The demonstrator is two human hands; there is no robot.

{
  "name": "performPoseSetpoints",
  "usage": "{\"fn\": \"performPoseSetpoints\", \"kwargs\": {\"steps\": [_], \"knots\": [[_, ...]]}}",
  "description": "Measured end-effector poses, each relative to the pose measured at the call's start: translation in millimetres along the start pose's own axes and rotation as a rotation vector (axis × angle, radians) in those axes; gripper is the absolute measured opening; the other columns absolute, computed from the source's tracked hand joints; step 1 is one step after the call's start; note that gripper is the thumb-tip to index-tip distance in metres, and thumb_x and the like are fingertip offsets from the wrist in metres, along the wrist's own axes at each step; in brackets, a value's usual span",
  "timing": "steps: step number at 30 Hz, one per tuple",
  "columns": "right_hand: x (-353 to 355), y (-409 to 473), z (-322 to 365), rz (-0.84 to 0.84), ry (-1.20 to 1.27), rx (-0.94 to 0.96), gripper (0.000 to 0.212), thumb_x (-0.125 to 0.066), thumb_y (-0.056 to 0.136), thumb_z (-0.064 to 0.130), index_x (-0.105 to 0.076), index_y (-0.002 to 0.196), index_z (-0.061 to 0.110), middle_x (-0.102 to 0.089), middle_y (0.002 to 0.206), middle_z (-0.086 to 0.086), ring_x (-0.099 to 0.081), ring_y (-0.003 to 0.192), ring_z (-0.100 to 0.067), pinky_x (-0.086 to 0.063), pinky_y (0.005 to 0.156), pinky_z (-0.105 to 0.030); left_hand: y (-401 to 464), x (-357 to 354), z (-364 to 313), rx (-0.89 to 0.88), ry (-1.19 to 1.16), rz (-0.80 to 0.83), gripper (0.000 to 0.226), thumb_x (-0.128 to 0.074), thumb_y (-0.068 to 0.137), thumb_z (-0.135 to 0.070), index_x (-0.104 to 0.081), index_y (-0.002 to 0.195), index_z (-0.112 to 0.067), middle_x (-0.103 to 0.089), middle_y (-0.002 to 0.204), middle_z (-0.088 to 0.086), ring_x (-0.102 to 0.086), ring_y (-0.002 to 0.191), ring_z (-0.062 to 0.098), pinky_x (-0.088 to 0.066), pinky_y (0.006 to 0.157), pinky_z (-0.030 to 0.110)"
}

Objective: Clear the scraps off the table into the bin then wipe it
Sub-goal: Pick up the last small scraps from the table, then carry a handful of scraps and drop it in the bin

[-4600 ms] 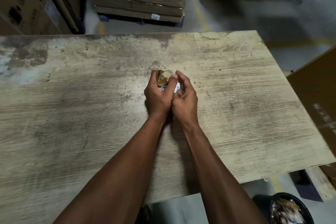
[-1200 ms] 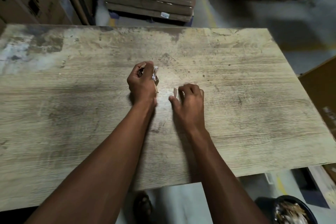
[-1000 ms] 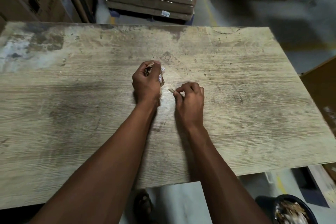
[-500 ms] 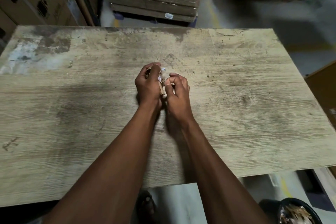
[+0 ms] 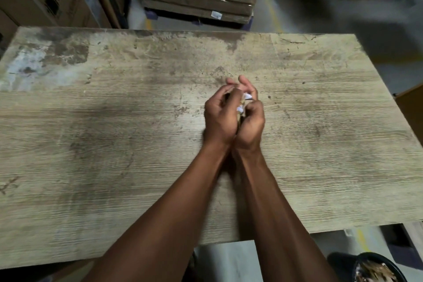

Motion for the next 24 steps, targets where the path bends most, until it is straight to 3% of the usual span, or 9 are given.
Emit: {"fn": "performPoseSetpoints", "kwargs": {"steps": [3,5,9,12,13,15,17,20,24], "knots": [[25,6,21,-0.04,-0.008,0.036,0.058,-0.039,0.107,0.041,-0.059,0.142,0.0,-0.065,0.137,-0.018,-0.06,0.131,-0.027,-0.042,0.119,-0.038,-5,-32,11,-0.003,0.129,0.078,0.027,-0.069,0.101,-0.04,-0.08,0.097,-0.015,-0.082,0.096,0.001,-0.079,0.097,0.021,-0.062,0.095,0.048],[44,9,32,-0.087,-0.093,0.053,0.055,-0.045,0.106,0.051,-0.067,0.137,0.012,-0.071,0.136,-0.01,-0.064,0.133,-0.022,-0.04,0.125,-0.042,-11,-51,20,0.024,0.16,0.123,0.034,-0.067,0.1,-0.049,-0.079,0.097,-0.017,-0.082,0.096,0.0,-0.079,0.098,0.02,-0.062,0.095,0.05],[84,10,57,-0.222,-0.32,0.108,0.042,-0.042,0.105,0.043,-0.066,0.136,0.029,-0.072,0.141,0.0,-0.063,0.137,-0.012,-0.043,0.123,-0.04,-27,-86,35,0.102,0.171,0.177,0.037,-0.063,0.102,-0.051,-0.082,0.102,-0.019,-0.083,0.1,-0.004,-0.079,0.1,0.013,-0.062,0.097,0.044],[118,6,77,-0.316,-0.349,0.164,0.039,-0.04,0.115,0.028,-0.059,0.149,0.021,-0.071,0.139,0.004,-0.067,0.129,-0.008,-0.051,0.102,-0.017,-45,-109,42,0.141,0.17,0.195,0.04,-0.057,0.109,-0.049,-0.082,0.105,-0.019,-0.082,0.108,-0.005,-0.077,0.102,0.006,-0.059,0.089,0.024],[126,3,83,-0.325,-0.335,0.181,0.037,-0.038,0.117,0.02,-0.06,0.147,0.019,-0.071,0.139,0.002,-0.066,0.13,-0.009,-0.05,0.097,-0.013,-52,-117,46,0.165,0.169,0.205,0.042,-0.054,0.109,-0.052,-0.083,0.105,-0.021,-0.082,0.109,-0.006,-0.077,0.103,0.007,-0.059,0.09,0.024],[139,-2,92,-0.328,-0.324,0.203,0.035,-0.036,0.117,0.013,-0.068,0.131,0.023,-0.067,0.146,-0.003,-0.062,0.137,-0.011,-0.048,0.097,-0.01,-62,-130,55,0.211,0.176,0.227,0.045,-0.051,0.102,-0.056,-0.083,0.105,-0.025,-0.082,0.109,-0.007,-0.077,0.106,0.012,-0.06,0.1,0.039],[156,-7,100,-0.35,-0.329,0.211,0.037,-0.036,0.117,0.013,-0.071,0.127,0.021,-0.065,0.148,-0.002,-0.061,0.133,-0.006,-0.046,0.096,-0.007,-74,-147,61,0.215,0.152,0.259,0.035,-0.053,0.102,-0.043,-0.083,0.107,-0.026,-0.082,0.111,-0.008,-0.076,0.111,0.013,-0.058,0.105,0.046],[190,-14,117,-0.4,-0.364,0.23,0.04,-0.037,0.116,0.014,-0.065,0.144,0.009,-0.066,0.146,-0.001,-0.063,0.125,0.005,-0.045,0.097,-0.006,-96,-172,65,0.153,0.098,0.265,0.028,-0.053,0.106,-0.018,-0.081,0.112,-0.023,-0.08,0.116,-0.008,-0.073,0.117,0.009,-0.055,0.109,0.038],[244,-34,150,-0.452,-0.405,0.248,0.037,-0.038,0.115,0.012,-0.067,0.139,0.01,-0.07,0.134,0.003,-0.064,0.114,0.012,-0.045,0.095,-0.006,-135,-218,85,0.15,0.115,0.288,0.026,-0.053,0.103,-0.012,-0.078,0.108,-0.018,-0.08,0.115,-0.002,-0.073,0.117,0.014,-0.055,0.106,0.038]]}}
Point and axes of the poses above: each hand's wrist, its own y-axis towards the middle knuckle, its own x-axis out of the back of the hand, z = x × y, the point moved 8 cm from there along y, towards the middle knuckle
